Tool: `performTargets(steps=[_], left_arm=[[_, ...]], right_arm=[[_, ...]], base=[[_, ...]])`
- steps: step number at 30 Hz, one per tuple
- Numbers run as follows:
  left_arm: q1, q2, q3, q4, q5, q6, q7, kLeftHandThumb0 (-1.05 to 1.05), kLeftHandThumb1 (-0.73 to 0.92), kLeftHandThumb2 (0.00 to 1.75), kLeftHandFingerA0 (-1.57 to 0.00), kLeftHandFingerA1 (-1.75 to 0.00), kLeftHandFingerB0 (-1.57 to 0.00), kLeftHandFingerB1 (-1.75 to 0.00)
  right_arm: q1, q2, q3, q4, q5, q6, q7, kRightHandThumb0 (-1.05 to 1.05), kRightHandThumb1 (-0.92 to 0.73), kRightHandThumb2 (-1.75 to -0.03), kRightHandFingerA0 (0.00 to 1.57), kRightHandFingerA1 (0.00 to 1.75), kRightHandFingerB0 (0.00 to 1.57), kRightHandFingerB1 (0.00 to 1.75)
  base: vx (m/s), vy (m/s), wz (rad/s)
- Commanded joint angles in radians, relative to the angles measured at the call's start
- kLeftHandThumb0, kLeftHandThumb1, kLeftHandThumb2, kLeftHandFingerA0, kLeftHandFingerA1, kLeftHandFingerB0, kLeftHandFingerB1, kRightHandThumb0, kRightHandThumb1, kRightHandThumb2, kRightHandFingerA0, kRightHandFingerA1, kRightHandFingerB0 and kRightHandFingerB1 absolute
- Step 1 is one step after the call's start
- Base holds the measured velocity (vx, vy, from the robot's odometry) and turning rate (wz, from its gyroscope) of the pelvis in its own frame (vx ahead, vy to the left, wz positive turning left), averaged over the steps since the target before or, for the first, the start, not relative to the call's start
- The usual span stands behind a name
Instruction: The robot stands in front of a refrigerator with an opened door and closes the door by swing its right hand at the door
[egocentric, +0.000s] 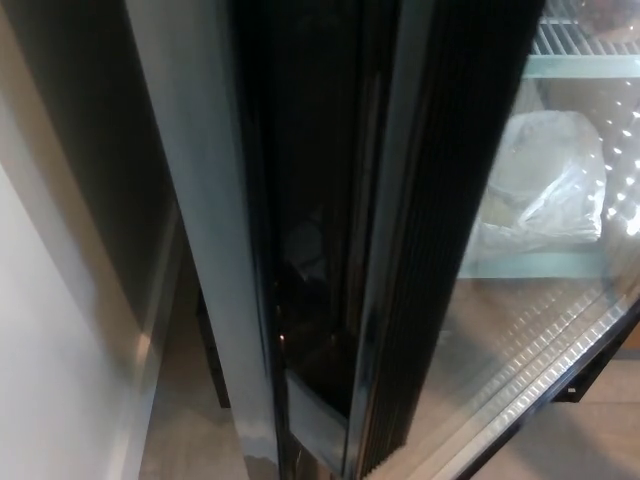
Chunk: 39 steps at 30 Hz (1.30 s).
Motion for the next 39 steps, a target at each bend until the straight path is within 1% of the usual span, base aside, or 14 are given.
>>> performTargets(steps=[1,7,9,10,14,16,20,22,23,27,28,30,34,39], left_arm=[[-0.015,0.047,-0.015,0.051,0.024,-0.100,0.022,-0.59,0.84,0.65,-0.37,-0.37,-0.30,-0.33],[-0.015,0.052,-0.028,0.077,0.025,-0.110,0.026,-0.59,0.84,0.65,-0.37,-0.36,-0.29,-0.32],[-0.014,0.056,-0.035,0.084,0.033,-0.118,0.033,-0.55,0.65,1.03,-0.34,-0.55,-0.16,-0.45],[-0.014,0.055,-0.034,0.083,0.031,-0.118,0.032,-0.64,0.80,0.68,-0.37,-0.38,-0.28,-0.33],[-0.014,0.054,-0.033,0.082,0.026,-0.119,0.030,-0.64,0.80,0.68,-0.37,-0.38,-0.28,-0.33],[-0.012,0.057,-0.030,0.071,0.020,-0.121,0.025,-0.63,0.80,0.68,-0.38,-0.38,-0.29,-0.33],[-0.016,0.055,-0.031,0.073,0.019,-0.112,0.023,-0.64,0.81,0.68,-0.37,-0.38,-0.27,-0.32],[-0.015,0.055,-0.030,0.077,0.017,-0.112,0.021,-0.59,0.84,0.65,-0.36,-0.36,-0.29,-0.32],[-0.011,0.057,-0.032,0.075,0.019,-0.114,0.021,-0.59,0.85,0.66,-0.37,-0.37,-0.29,-0.32],[-0.003,0.057,-0.027,0.072,0.012,-0.123,0.016,-0.57,0.66,1.02,-0.33,-0.54,-0.16,-0.45],[-0.003,0.056,-0.024,0.073,0.008,-0.125,0.013,-0.59,0.84,0.65,-0.37,-0.37,-0.30,-0.32],[-0.004,0.055,-0.021,0.076,0.005,-0.129,0.011,-0.56,0.65,1.02,-0.34,-0.55,-0.17,-0.45],[-0.004,0.055,-0.021,0.079,0.005,-0.132,0.012,-0.56,0.65,1.02,-0.34,-0.55,-0.17,-0.45],[-0.007,0.054,-0.025,0.085,0.008,-0.121,0.009,-0.58,0.84,0.65,-0.35,-0.36,-0.30,-0.33]], right_arm=[[-0.003,-0.010,-0.028,0.047,0.041,-0.207,-0.054,-0.66,-0.87,-0.67,0.26,0.31,0.25,0.29],[0.130,0.066,-0.015,-0.157,-0.124,-0.485,-0.514,-0.75,-0.84,-1.13,0.00,0.14,0.00,0.16],[0.198,0.093,-0.046,-0.308,-0.162,-0.525,-0.568,-0.82,-0.88,-1.16,0.00,0.11,0.00,0.11],[0.214,0.098,-0.057,-0.347,-0.170,-0.549,-0.570,-0.81,-0.87,-1.13,0.00,0.10,0.00,0.09],[0.238,0.105,-0.068,-0.399,-0.185,-0.574,-0.574,-0.81,-0.87,-1.13,0.00,0.10,0.00,0.09],[0.318,0.162,-0.180,-0.931,-0.346,-0.653,-0.566,-0.93,-0.92,-1.15,0.00,0.05,0.00,0.01],[0.357,0.217,-0.196,-1.250,-0.302,-0.645,-0.437,-1.00,-0.92,-1.20,0.00,0.10,0.00,0.00],[0.347,0.239,-0.223,-1.341,-0.339,-0.655,-0.438,-0.81,-0.92,-0.84,0.00,0.00,0.00,0.00],[0.346,0.252,-0.227,-1.379,-0.344,-0.662,-0.434,-0.95,-0.92,-1.21,0.00,0.09,0.00,0.06],[0.305,0.273,-0.187,-1.486,-0.279,-0.719,-0.373,-0.96,-0.83,-1.19,0.00,0.10,0.00,0.08],[0.278,0.279,-0.178,-1.507,-0.263,-0.743,-0.362,-0.92,-0.78,-1.16,0.00,0.13,0.00,0.11],[0.247,0.287,-0.162,-1.547,-0.257,-0.751,-0.351,-1.05,-0.86,-1.18,0.00,0.04,0.00,0.01],[0.242,0.286,-0.145,-1.588,-0.258,-0.733,-0.333,-1.05,-0.86,-1.18,0.00,0.04,0.00,0.01],[0.240,0.429,-0.033,-1.732,-0.384,-0.674,-0.357,-0.86,-0.83,-1.24,0.00,0.15,0.00,0.17]], base=[[0.00,0.000,0.00],[0.00,0.000,0.00],[0.00,0.000,0.00],[0.00,0.000,0.00],[0.00,0.000,0.00],[0.00,0.000,0.00],[0.00,0.000,0.00],[0.00,0.000,0.00],[0.00,0.000,0.00],[0.00,0.000,0.00],[0.00,0.000,0.00],[0.00,0.000,0.00],[0.00,0.000,0.00],[0.00,0.000,0.00]])
